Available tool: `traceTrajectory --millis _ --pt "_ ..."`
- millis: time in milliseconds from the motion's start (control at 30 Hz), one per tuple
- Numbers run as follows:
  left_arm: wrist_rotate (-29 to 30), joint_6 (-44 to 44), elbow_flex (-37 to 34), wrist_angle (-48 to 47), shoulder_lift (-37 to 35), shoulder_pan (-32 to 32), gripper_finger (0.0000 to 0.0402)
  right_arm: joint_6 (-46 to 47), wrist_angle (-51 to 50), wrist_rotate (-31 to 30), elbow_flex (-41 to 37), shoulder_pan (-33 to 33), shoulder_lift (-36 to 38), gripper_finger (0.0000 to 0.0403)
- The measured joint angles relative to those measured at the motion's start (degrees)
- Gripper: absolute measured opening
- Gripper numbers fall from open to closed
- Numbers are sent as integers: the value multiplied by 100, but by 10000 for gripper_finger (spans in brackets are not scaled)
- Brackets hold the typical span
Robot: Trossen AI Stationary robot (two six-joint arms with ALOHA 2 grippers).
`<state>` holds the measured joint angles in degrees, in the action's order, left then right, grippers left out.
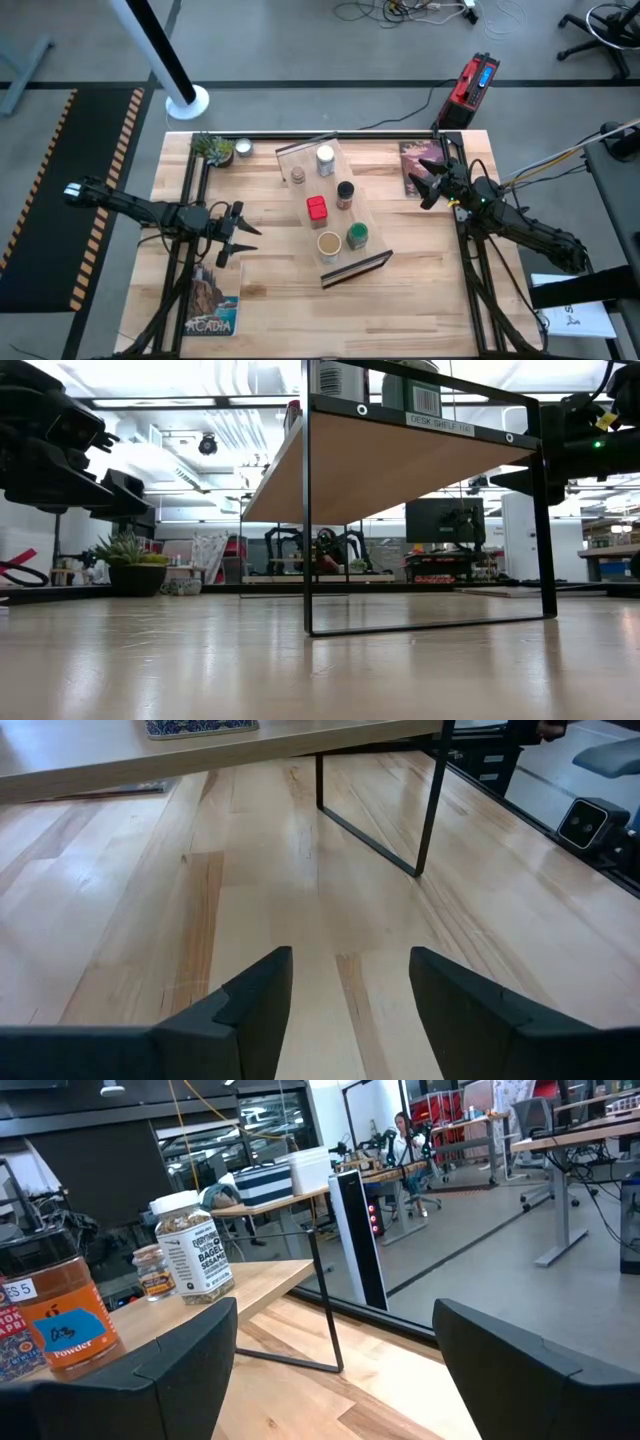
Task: Shelf spices
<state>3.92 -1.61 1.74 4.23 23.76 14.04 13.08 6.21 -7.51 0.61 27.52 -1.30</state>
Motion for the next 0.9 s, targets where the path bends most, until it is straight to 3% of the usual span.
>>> traceTrajectory --millis 633,900 --pt "156 -105 0 876 -1 -5 192 2 0 65 1 1 -2 314" --pt "990 -1271 0 1280 1 -7 192 -15 -28 1020 242 1 -7 313"
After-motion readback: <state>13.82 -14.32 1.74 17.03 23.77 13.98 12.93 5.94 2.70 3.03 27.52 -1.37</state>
